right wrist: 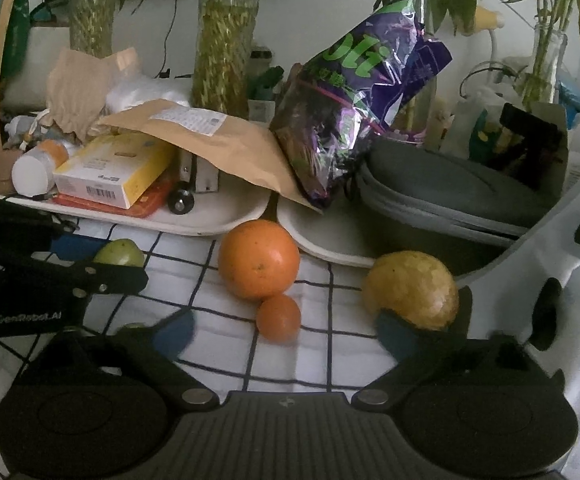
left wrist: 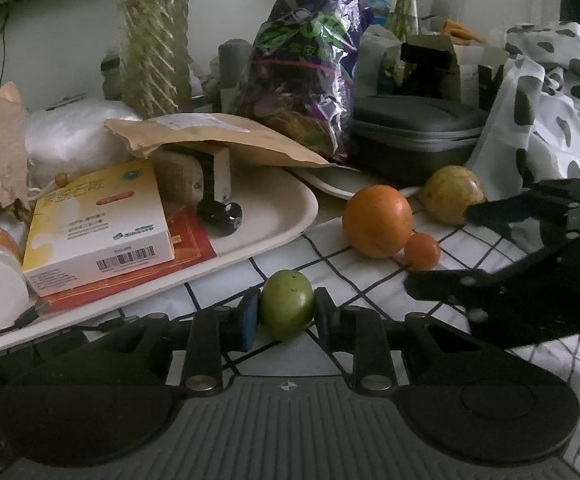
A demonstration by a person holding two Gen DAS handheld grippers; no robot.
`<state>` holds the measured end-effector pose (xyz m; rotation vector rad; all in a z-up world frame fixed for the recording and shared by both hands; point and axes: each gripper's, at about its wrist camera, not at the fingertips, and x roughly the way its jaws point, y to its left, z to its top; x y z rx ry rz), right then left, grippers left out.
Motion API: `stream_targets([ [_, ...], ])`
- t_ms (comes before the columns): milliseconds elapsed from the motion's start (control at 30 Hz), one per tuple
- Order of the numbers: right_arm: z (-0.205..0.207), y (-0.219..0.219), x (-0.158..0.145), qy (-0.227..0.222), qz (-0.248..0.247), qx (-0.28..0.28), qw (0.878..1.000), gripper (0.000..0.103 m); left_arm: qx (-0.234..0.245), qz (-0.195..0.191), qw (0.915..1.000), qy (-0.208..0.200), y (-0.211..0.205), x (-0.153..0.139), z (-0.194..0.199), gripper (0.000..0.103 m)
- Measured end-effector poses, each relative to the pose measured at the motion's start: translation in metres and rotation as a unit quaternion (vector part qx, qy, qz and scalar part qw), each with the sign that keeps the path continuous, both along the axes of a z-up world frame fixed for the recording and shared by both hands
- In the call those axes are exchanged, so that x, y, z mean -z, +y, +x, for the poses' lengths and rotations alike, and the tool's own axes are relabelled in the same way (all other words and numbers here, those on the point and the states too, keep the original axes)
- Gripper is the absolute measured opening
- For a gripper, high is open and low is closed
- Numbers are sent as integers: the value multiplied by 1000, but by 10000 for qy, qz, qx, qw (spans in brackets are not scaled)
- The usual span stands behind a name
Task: Organize fruits
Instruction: 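Grasp the small orange fruit with the right gripper while the left holds the lime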
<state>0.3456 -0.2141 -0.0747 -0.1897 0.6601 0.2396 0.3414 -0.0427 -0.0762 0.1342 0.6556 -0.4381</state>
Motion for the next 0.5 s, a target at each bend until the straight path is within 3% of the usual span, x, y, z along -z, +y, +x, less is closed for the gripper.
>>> stream_targets([
  [67,4,0,3,85,97,-12,9999,77,-9,-15,10000,8,1,0,0,28],
  [133,7,-1,6,140,161,16,9998,56,-16,-37,10000,27,2,0,1,28],
  [300,12,-4,11,203,263,28,9994,25,4,-53,10000,47,2,0,0,28],
  [500,5,-5,0,162,341,7,9993,25,20,-58,10000,4,2,-7,-5,28],
])
